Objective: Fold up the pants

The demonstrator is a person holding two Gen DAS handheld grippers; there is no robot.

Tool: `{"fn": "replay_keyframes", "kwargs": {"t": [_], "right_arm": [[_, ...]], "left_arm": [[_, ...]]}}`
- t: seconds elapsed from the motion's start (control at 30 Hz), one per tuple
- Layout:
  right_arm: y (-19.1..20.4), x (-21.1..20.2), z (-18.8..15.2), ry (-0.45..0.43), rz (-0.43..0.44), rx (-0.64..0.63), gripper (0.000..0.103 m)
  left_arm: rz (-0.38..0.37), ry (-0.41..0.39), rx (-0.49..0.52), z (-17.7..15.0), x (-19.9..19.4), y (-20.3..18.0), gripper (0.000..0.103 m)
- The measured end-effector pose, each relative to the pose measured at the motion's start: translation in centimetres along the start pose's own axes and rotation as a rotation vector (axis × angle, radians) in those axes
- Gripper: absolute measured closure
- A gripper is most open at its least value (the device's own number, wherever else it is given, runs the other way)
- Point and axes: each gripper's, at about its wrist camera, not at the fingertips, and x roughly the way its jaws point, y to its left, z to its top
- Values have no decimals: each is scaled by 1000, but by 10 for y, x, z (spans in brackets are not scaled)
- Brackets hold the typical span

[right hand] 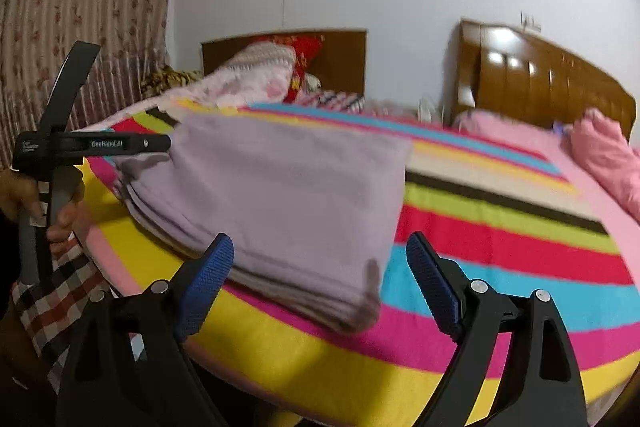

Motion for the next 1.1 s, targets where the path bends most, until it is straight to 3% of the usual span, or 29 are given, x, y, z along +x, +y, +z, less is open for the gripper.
{"fn": "replay_keyframes", "kwargs": {"t": [0.13,0.2,0.27,0.37,0.5,0.57,0.73,1.1], "right_arm": [[3,-8,11,-59,30,12,19],[9,-4,16,-60,66,7,24],[20,2,17,-42,70,-9,32],[30,13,16,-5,109,-1,35],[34,32,3,100,104,-7,35],[34,33,-1,103,112,2,35],[37,35,0,118,94,-16,34],[37,38,0,129,77,-25,33]], "left_arm": [[-13,-80,-53,14,-25,5,9],[-24,-61,-10,14,-27,-4,9],[10,-43,71,8,-22,-18,9],[48,10,163,-3,-9,-33,9],[83,116,187,-22,13,-31,8],[83,129,198,-28,16,-29,6],[-26,191,35,-33,24,-2,4],[-37,177,25,-36,25,2,3]]}}
